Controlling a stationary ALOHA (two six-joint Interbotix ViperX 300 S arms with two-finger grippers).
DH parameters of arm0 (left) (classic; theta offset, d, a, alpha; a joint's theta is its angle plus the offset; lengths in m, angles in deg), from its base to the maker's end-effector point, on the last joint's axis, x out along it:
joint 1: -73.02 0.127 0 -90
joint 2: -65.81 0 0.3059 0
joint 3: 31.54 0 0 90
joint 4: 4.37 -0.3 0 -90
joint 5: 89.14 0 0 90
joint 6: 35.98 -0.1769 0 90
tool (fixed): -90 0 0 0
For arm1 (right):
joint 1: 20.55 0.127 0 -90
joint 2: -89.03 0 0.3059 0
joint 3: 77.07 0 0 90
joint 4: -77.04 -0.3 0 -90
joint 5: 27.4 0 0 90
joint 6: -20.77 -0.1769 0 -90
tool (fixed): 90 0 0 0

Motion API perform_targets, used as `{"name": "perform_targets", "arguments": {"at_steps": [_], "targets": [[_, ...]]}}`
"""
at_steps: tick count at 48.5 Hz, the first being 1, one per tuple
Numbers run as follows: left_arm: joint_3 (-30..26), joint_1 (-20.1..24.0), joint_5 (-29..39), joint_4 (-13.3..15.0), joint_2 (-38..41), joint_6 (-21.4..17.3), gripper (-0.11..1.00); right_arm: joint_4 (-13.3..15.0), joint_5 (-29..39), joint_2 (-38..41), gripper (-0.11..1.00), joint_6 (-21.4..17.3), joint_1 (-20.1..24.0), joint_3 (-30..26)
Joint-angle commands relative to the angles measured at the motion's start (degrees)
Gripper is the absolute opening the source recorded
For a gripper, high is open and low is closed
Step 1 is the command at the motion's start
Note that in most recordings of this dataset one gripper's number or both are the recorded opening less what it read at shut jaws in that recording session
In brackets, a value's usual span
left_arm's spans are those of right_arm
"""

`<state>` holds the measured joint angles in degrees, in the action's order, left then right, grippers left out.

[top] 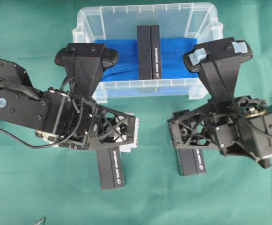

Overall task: Take the box out of the case with both arms.
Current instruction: 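Open both grippers, release the boxes, and withdraw arms sideways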

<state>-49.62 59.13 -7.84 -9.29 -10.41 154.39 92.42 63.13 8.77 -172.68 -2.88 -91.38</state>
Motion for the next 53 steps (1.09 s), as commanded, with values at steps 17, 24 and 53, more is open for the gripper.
{"name": "perform_targets", "arguments": {"at_steps": [17, 24, 53], "targets": [[2.37, -1.05, 0.44, 0.0, -5.71, 0.97, 0.9, -1.32, 0.26, -4.31, 0.9, 1.32, -0.09, 1.41], [5.71, -2.29, 0.62, 0.0, -8.61, 2.46, 0.9, -1.85, 0.18, -6.86, 0.9, 0.88, 0.09, 4.04], [22.15, -4.66, 1.85, 0.35, -23.99, 7.73, 0.9, -2.64, 1.14, -23.03, 0.89, -1.14, 0.44, 18.28]]}}
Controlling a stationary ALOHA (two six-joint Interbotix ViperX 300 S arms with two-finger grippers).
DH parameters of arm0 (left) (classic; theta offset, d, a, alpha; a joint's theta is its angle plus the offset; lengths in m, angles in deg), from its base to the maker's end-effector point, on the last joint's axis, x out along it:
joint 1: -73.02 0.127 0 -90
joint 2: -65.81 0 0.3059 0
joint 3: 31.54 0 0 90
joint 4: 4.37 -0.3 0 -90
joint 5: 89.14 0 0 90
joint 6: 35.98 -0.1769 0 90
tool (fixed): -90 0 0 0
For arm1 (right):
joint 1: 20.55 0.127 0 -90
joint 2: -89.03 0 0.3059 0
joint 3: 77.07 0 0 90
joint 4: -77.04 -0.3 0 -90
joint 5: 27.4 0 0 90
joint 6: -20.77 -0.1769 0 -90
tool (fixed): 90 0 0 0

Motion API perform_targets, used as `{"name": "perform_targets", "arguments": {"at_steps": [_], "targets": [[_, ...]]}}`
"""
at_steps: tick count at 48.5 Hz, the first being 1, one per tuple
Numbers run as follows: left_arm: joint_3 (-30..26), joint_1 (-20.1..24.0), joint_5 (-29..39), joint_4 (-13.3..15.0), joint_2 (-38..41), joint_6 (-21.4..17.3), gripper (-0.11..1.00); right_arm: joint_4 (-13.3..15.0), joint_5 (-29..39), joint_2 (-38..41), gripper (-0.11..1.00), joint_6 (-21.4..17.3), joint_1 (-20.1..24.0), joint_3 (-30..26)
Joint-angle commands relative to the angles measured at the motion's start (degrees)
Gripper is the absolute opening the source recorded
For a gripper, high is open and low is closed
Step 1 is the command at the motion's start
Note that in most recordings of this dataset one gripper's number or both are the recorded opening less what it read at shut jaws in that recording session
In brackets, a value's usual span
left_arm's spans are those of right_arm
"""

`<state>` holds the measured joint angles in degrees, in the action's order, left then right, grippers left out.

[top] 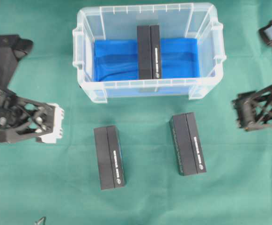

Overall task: Take the box out of the case with both arms.
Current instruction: 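Open both grippers, release the boxes, and withdraw arms sideways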

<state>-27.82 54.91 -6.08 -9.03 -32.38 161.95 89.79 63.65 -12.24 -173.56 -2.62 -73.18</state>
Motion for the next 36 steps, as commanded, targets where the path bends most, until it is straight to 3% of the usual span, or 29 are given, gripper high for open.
{"name": "perform_targets", "arguments": {"at_steps": [1, 36], "targets": [[0.62, -0.35, 0.09, 0.09, -2.29, 0.18, 0.9, 0.0, 0.88, -2.29, 0.89, -0.44, 0.18, 0.44], [0.79, 0.35, 0.09, 0.09, -2.46, 0.09, 0.89, 0.18, 2.46, -2.29, 0.89, -0.88, 0.18, 0.7]]}}
